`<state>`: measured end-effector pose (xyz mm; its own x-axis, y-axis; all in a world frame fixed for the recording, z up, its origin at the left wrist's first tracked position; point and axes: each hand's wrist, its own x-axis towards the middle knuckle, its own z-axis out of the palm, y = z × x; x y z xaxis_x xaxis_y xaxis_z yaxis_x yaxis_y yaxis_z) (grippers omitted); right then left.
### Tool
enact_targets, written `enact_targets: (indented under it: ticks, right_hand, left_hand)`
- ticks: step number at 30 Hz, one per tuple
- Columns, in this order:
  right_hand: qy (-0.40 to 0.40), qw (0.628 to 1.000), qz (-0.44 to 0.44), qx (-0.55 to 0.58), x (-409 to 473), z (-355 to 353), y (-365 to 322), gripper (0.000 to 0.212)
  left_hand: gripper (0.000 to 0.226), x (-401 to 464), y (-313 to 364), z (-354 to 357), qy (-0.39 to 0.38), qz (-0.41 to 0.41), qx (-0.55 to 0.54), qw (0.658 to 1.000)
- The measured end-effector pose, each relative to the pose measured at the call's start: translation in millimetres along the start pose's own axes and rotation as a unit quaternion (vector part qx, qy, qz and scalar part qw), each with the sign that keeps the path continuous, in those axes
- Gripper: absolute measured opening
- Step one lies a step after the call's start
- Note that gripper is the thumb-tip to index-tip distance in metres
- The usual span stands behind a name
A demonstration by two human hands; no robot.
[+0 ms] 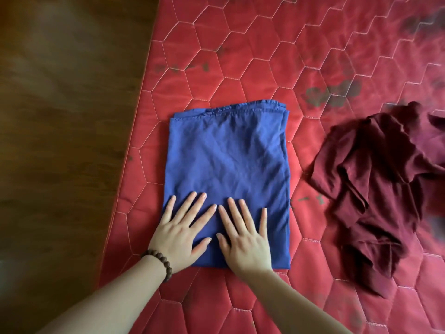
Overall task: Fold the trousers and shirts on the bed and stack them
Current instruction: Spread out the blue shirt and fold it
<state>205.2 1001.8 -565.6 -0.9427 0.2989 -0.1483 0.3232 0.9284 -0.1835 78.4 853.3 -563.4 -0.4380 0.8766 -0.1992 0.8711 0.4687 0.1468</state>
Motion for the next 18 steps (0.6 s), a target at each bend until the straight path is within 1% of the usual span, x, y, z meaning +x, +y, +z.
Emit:
enact_targets:
  ticks: [1, 3, 5, 7, 8, 9, 11, 13, 14, 16, 17, 18]
  right_hand:
    - [-0.006, 1.000, 0.022, -0.001, -2, 2, 4, 0.065]
    - [-0.006, 0.994, 0.107, 0.013, -4, 0, 12, 0.064]
    - [0.009, 0.987, 0.157, 0.038, -3, -7, 12, 0.059]
    - [0.051, 0.983, 0.167, 0.060, -1, -14, 13, 0.053]
    - [0.080, 0.977, 0.183, 0.068, 1, -18, 15, 0.052]
    - [0.102, 0.968, 0.218, 0.075, 2, -22, 19, 0.054]
    - [0.103, 0.935, 0.326, 0.090, 5, -31, 25, 0.070]
    - [0.058, 0.904, 0.411, 0.105, 11, -40, 28, 0.084]
    - [0.023, 0.894, 0.435, 0.108, 13, -42, 29, 0.087]
    - [-0.027, 0.882, 0.455, 0.119, 17, -44, 30, 0.083]
    - [-0.035, 0.876, 0.461, 0.141, 19, -44, 30, 0.076]
    - [-0.037, 0.867, 0.467, 0.171, 21, -45, 31, 0.067]
  left_hand:
    - [0.076, -1, 0, -1, -0.004, -0.008, -0.002, 1.000]
    - [0.074, -3, 1, -2, -0.003, -0.021, -0.011, 1.000]
    - [0.065, 2, 5, -7, 0.019, -0.039, -0.026, 0.999]
    - [0.047, 22, 14, -19, 0.065, -0.058, -0.028, 0.996]
    - [0.044, 39, 19, -26, 0.081, -0.059, -0.022, 0.995]
    - [0.047, 59, 26, -34, 0.086, -0.048, -0.013, 0.995]
    - [0.062, 109, 41, -52, 0.064, 0.014, 0.012, 0.998]
    - [0.076, 164, 55, -63, 0.021, 0.108, 0.050, 0.993]
    - [0.080, 189, 64, -68, -0.011, 0.166, 0.077, 0.983]
    - [0.082, 227, 76, -76, -0.094, 0.260, 0.137, 0.951]
    - [0.079, 238, 79, -80, -0.138, 0.280, 0.153, 0.938]
    - [0.072, 245, 79, -83, -0.163, 0.282, 0.157, 0.932]
